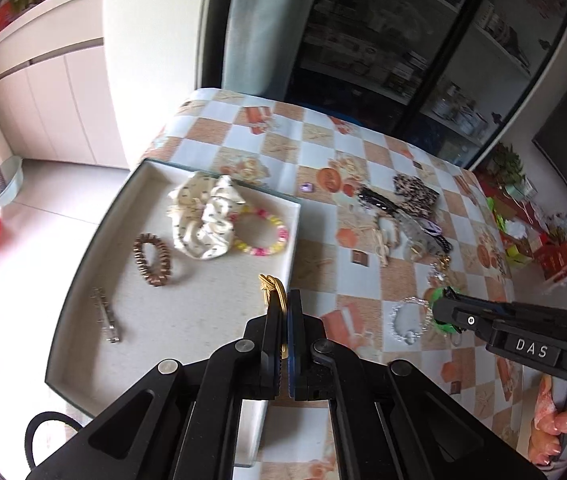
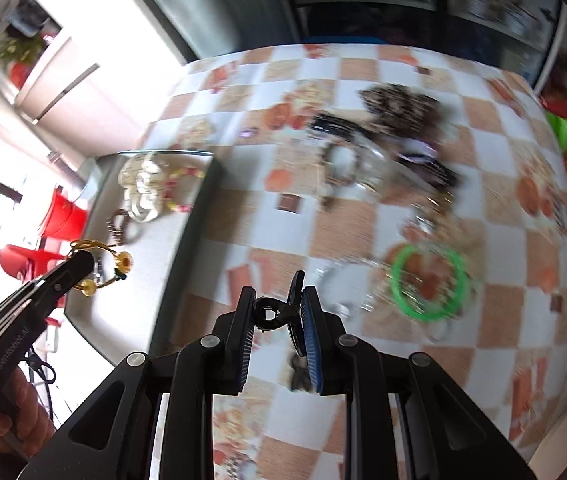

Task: Organize jewelry
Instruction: 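Carry the yellow hair tie and black claw clip into the tray and open both grippers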

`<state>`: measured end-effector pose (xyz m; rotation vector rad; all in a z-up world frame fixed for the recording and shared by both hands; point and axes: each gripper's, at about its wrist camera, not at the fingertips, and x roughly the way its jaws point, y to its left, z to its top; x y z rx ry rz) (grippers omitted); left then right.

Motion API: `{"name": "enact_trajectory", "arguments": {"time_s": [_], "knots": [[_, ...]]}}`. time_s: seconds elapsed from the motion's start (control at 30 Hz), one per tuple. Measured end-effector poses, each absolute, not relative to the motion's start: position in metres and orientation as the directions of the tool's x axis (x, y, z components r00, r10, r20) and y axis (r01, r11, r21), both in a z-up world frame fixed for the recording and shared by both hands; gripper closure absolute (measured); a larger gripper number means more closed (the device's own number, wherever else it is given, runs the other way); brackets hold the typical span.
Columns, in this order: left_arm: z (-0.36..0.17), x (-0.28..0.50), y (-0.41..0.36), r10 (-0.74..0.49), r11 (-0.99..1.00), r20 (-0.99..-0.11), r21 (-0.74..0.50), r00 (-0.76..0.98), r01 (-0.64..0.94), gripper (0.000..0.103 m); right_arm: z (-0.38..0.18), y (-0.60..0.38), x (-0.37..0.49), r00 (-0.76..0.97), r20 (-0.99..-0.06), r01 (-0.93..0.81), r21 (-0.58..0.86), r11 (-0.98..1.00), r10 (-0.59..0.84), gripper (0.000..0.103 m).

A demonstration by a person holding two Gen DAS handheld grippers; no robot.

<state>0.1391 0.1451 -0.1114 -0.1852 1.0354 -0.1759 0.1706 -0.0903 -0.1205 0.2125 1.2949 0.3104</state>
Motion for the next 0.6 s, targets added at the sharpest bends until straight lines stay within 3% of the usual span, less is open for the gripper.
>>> {"name": "enact_trajectory", "arguments": {"time_s": [0.6], "knots": [[-0.186, 0.153, 0.225, -0.229, 0.947, -0.875, -0.302, 0.426, -0.112, 0.099, -0.163, 0.058, 0.221, 0.087, -0.9, -0.344, 0.376, 0.861, 0.427, 0.078]]}}
